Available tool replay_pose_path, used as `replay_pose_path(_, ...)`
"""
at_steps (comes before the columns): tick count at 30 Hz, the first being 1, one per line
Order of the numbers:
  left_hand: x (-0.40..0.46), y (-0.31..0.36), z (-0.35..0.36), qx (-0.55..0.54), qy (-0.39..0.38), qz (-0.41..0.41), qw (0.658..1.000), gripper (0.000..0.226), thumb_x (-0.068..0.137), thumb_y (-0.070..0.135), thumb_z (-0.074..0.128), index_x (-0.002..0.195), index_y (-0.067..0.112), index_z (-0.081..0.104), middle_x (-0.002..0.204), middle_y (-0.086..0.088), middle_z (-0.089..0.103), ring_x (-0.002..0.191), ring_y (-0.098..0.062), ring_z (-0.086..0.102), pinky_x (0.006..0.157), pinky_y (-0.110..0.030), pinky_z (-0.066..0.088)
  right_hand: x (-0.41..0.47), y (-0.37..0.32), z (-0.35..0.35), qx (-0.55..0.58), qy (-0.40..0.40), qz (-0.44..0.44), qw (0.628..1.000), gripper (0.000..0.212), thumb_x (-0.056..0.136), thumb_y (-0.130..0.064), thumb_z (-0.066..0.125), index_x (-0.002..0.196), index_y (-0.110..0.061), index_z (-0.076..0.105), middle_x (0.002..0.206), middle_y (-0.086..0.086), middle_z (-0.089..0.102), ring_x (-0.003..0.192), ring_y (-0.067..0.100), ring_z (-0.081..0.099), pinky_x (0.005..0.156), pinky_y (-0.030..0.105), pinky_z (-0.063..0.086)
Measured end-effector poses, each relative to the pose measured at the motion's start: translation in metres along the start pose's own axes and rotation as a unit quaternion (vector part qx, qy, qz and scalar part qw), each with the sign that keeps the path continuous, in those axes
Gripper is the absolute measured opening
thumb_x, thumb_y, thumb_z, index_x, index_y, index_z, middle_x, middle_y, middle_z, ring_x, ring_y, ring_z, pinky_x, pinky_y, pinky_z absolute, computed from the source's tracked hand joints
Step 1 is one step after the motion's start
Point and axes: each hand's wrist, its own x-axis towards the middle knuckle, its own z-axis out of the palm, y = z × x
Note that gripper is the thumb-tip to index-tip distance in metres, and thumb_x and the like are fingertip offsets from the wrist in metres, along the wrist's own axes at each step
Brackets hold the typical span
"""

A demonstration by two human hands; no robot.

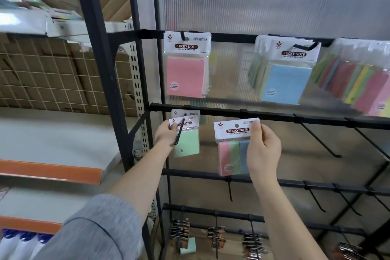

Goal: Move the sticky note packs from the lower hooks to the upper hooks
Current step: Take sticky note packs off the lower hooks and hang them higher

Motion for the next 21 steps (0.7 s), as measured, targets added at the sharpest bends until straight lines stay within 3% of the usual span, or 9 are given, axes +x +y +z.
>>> replay_pose_path(5,-0.024,0.004,-0.009,-0.064,0.031,-0.031,0.997,0.022,0.102,0.024,0.034,0.093,0.010,0.048,0.082,-0.004,0.051,0.062,-0.008,0.043,0.049,-0.022,0.030,-0.003,-0.004,-0.002,0.003,-0.001,0.014,1.000,0.045,0.101,-0.031,0.039,0.071,0.000,0.052,0.065,0.002,0.056,0.047,-0.001,0.045,0.044,0.010,0.034)
replay_pose_path(10,-0.057,-0.001,-0.019,-0.054,0.067,0.041,0.995,0.025,0.102,0.025,0.033,0.087,0.009,0.045,0.069,0.002,0.045,0.061,-0.012,0.043,0.051,-0.026,0.031,-0.002,-0.003,-0.005,0.014,0.022,0.028,0.999,0.047,0.101,-0.035,0.039,0.060,-0.014,0.033,0.059,0.002,0.037,0.054,0.011,0.030,0.050,0.023,0.025)
replay_pose_path(15,-0.086,-0.007,-0.028,-0.049,0.076,0.032,0.995,0.025,0.102,0.031,0.034,0.088,0.016,0.049,0.076,-0.002,0.056,0.062,-0.010,0.054,0.049,-0.019,0.036,0.001,-0.001,-0.010,0.027,0.033,0.040,0.998,0.047,0.100,-0.036,0.040,0.058,-0.015,0.038,0.055,-0.006,0.044,0.050,0.007,0.037,0.050,0.024,0.028)
replay_pose_path(19,-0.107,-0.001,-0.041,-0.030,0.095,0.023,0.995,0.026,0.102,0.034,0.033,0.089,0.018,0.049,0.076,0.005,0.058,0.064,-0.008,0.060,0.049,-0.021,0.043,0.003,0.005,-0.012,0.016,0.030,0.042,0.999,0.052,0.099,-0.039,0.043,0.074,0.005,0.049,0.070,0.022,0.057,0.062,0.020,0.049,0.057,0.031,0.036)
replay_pose_path(21,-0.113,0.008,-0.049,-0.011,0.106,0.037,0.994,0.025,0.101,0.035,0.033,0.091,0.020,0.049,0.077,0.007,0.058,0.063,-0.008,0.061,0.049,-0.021,0.045,0.004,0.004,-0.012,0.011,0.034,0.046,0.998,0.052,0.099,-0.038,0.045,0.076,0.008,0.049,0.070,0.020,0.057,0.063,0.021,0.050,0.057,0.029,0.036)
